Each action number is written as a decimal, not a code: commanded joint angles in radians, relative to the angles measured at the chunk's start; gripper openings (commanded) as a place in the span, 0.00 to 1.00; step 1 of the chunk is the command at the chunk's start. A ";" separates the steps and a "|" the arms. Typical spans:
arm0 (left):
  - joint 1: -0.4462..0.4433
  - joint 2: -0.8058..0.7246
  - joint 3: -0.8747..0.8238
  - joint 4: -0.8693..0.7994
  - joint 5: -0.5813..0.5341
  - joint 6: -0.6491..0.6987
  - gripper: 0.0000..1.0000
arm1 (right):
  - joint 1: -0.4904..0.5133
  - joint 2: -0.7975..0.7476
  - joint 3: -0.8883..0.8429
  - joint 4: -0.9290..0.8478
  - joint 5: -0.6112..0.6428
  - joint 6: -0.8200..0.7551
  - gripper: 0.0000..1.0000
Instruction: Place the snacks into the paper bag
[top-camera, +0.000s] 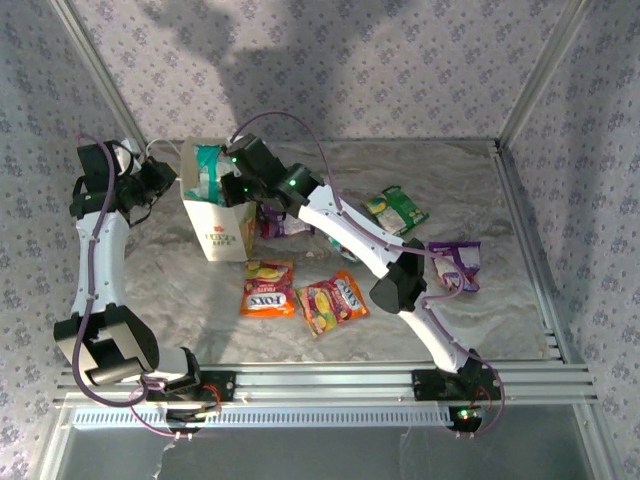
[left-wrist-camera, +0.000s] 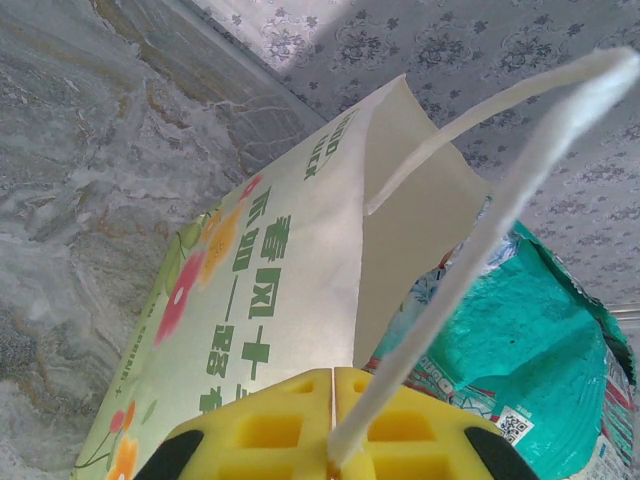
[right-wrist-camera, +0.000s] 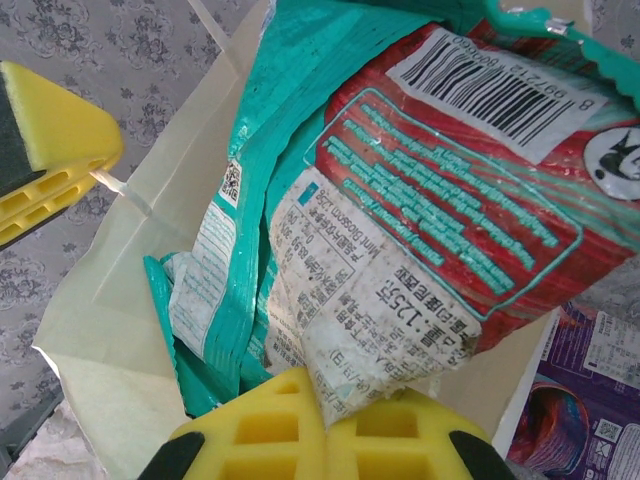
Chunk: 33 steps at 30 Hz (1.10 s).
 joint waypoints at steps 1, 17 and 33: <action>0.008 -0.007 0.031 -0.028 0.004 0.019 0.10 | 0.010 0.001 0.034 -0.019 -0.016 -0.023 0.04; 0.009 -0.005 0.030 -0.032 0.006 0.021 0.11 | 0.009 -0.016 0.035 -0.013 -0.044 -0.040 0.16; 0.009 -0.017 0.031 -0.046 0.007 0.024 0.11 | 0.012 -0.061 0.034 -0.032 -0.087 -0.047 0.26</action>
